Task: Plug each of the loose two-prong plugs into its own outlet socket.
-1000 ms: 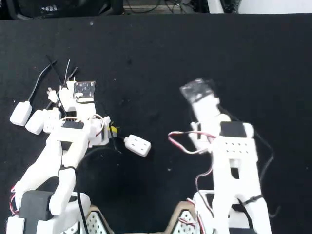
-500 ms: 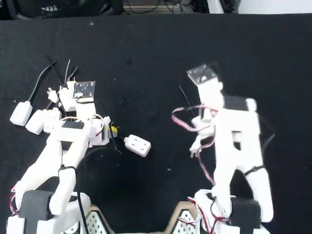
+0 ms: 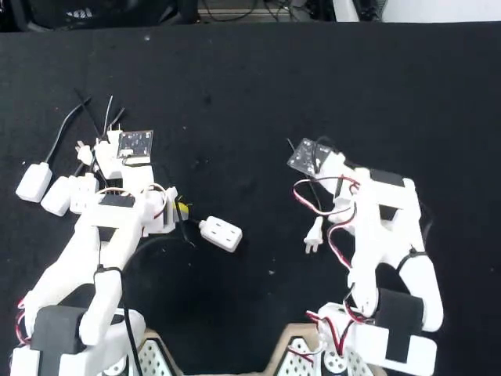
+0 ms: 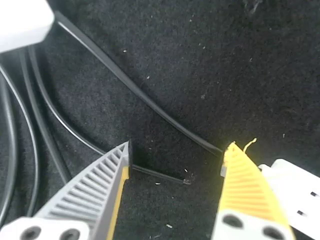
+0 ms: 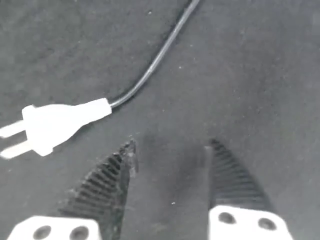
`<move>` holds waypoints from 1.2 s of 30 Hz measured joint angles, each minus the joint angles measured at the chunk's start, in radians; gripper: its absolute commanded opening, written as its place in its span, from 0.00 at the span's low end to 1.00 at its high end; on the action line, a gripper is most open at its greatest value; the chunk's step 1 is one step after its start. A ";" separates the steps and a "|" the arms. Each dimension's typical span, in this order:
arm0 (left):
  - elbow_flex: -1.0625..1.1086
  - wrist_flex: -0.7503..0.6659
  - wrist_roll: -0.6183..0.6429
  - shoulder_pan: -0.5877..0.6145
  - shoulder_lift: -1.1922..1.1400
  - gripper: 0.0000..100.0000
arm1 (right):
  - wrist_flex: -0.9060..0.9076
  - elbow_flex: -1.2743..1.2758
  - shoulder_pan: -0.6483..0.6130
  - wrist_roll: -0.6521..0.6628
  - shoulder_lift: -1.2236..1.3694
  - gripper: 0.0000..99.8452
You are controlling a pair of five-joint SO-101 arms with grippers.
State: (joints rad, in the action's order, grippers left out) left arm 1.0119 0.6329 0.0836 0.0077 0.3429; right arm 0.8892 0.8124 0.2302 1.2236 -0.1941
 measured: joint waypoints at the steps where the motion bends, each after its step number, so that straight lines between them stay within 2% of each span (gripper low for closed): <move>1: 0.000 0.000 0.000 0.000 0.000 0.30 | 0.029 0.000 0.000 0.041 0.000 0.42; 3: 0.000 0.000 0.000 0.000 0.000 0.30 | 0.100 0.000 -0.023 0.144 0.000 0.49; 6: 0.000 0.000 0.000 0.000 0.000 0.30 | 0.114 0.000 -0.055 0.264 0.000 0.49; 11: 0.000 0.000 0.000 0.000 0.000 0.30 | -0.040 0.066 -0.068 0.354 0.009 0.49; 17: 0.000 0.000 0.000 0.000 0.000 0.30 | -0.190 0.140 -0.098 0.371 0.009 0.49; 25: 0.000 0.000 0.000 0.000 0.000 0.30 | -0.206 0.146 -0.204 0.373 0.009 0.49; 36: 0.000 0.000 0.000 0.000 0.000 0.30 | -0.169 0.146 -0.224 0.374 -0.020 0.49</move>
State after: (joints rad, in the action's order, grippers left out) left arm 1.0119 0.6329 0.0836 0.0077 0.3429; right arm 0.7204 0.9582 0.0061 1.5980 -0.2140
